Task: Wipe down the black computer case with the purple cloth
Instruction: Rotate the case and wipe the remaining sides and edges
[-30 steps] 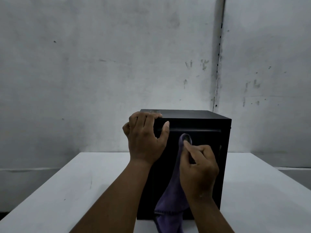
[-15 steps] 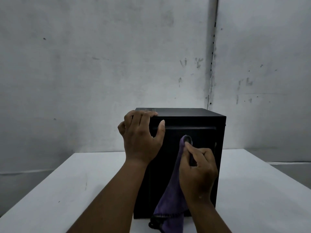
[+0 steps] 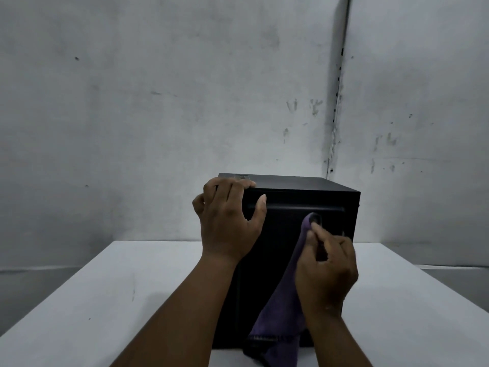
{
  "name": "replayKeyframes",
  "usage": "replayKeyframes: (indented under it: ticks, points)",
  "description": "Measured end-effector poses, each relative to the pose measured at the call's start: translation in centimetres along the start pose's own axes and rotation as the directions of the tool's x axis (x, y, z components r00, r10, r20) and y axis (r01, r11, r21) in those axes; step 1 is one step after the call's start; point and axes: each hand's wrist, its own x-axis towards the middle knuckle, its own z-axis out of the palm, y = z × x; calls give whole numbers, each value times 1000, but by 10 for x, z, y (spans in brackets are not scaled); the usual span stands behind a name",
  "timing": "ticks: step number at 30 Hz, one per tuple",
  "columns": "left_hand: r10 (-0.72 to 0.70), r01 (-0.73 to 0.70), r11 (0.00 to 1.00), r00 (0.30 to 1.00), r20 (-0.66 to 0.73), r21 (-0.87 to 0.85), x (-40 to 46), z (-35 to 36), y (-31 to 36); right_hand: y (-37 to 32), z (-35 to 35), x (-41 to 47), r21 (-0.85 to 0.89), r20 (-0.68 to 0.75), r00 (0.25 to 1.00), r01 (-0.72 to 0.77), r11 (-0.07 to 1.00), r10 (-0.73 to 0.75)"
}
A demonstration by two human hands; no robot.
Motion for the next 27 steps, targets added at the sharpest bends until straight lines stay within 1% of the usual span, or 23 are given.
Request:
replayKeyframes:
  ticks: [3, 5, 7, 9, 11, 13, 14, 15, 16, 19, 20, 22, 25, 27]
  points:
    - [9, -9, 1000, 1000, -6, 8, 0, 0, -1, -7, 6, 6, 17, 17, 999, 31, 999, -31]
    - [5, -5, 1000, 1000, -17, 8, -1, 0, 0, -10, 5, -2, 43, 84, 990, 108, 993, -112]
    - [2, -1, 1000, 1000, -20, 8, 0, 0, 1, -9, 0, -11, 66, 183, 965, 179, 982, -189]
    - [2, -2, 1000, 1000, -13, 2, 0, 0, 1, -4, -5, -11, 72, 240, 943, 220, 973, -231]
    - [-1, 1, 1000, 1000, -1, 3, 0, -1, 1, 0, -7, -2, 34, 194, 960, 200, 979, -203]
    - [-7, 7, 1000, 1000, 10, 5, 0, -2, 1, 0, -5, 11, -16, 85, 992, 90, 996, -88]
    - [-11, 11, 1000, 1000, 13, 4, 0, -2, 1, -1, -4, 17, -22, 44, 999, 33, 999, -32]
    - [-14, 14, 1000, 1000, 13, 4, 0, -3, 1, -4, -4, 22, -17, 23, 1000, 6, 1000, -6]
    - [-15, 15, 1000, 1000, 13, 4, -1, -3, 2, -5, -3, 23, -13, 25, 1000, 14, 1000, -14]
    - [-10, 10, 1000, 1000, -1, 3, -1, -1, 1, -4, -6, 23, -6, 92, 988, 128, 992, -127]
    - [-10, 10, 1000, 1000, -6, 0, -1, 0, 1, -1, -8, 25, -7, 106, 984, 144, 990, -142]
    - [-15, 15, 1000, 1000, -7, -2, 0, 1, 1, 6, -10, 32, -24, 88, 989, 122, 992, -120]
    - [-19, 19, 1000, 1000, 5, -3, 0, 0, 2, 10, -10, 46, -60, -13, 1000, 26, 998, -27]
    - [-15, 15, 1000, 1000, 5, 1, -1, -1, 2, 8, -9, 53, -51, -48, 998, -39, 998, 37]
